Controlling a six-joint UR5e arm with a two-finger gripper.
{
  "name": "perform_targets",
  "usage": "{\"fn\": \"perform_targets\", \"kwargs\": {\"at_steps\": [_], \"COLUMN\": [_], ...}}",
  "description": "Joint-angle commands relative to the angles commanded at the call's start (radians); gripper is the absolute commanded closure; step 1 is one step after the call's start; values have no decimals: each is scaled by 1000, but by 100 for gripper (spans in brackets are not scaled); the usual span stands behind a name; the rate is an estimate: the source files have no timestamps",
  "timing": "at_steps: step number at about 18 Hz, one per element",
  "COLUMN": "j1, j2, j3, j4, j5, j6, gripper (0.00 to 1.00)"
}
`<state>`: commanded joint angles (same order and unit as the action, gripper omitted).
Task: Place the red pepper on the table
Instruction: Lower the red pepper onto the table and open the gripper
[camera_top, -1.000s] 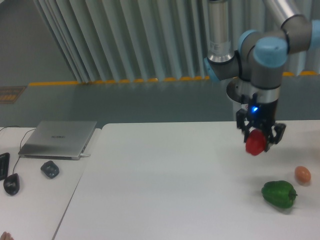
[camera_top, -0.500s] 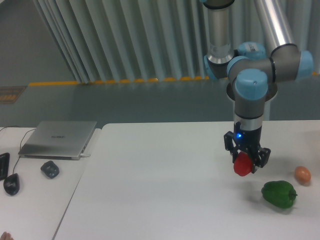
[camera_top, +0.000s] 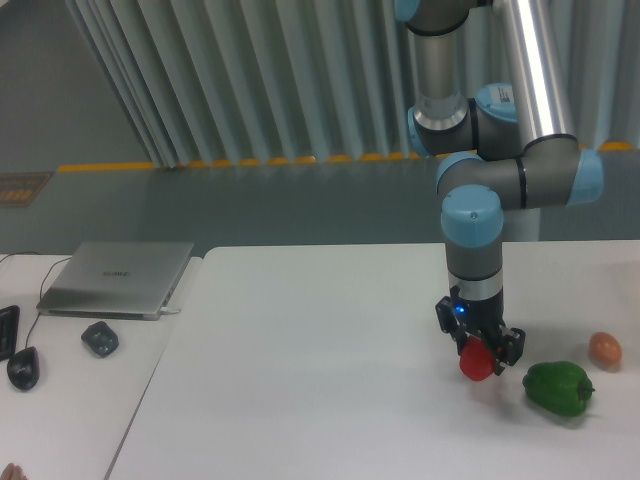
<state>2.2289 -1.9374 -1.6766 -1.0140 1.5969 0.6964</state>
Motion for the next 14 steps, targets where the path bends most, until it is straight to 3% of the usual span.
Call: {"fn": "perform_targets", "kwargs": {"at_steps": [6, 11, 13, 14], "j1": [-3, -12, -12, -12], "j2": [-15, -29, -32, -32], "j3": [0, -2, -2, 0], "j4": [3, 11, 15, 15], "j5": [8, 31, 35, 35], "j6": [-2, -2, -2, -2], "gripper": [40, 27, 13, 13]}}
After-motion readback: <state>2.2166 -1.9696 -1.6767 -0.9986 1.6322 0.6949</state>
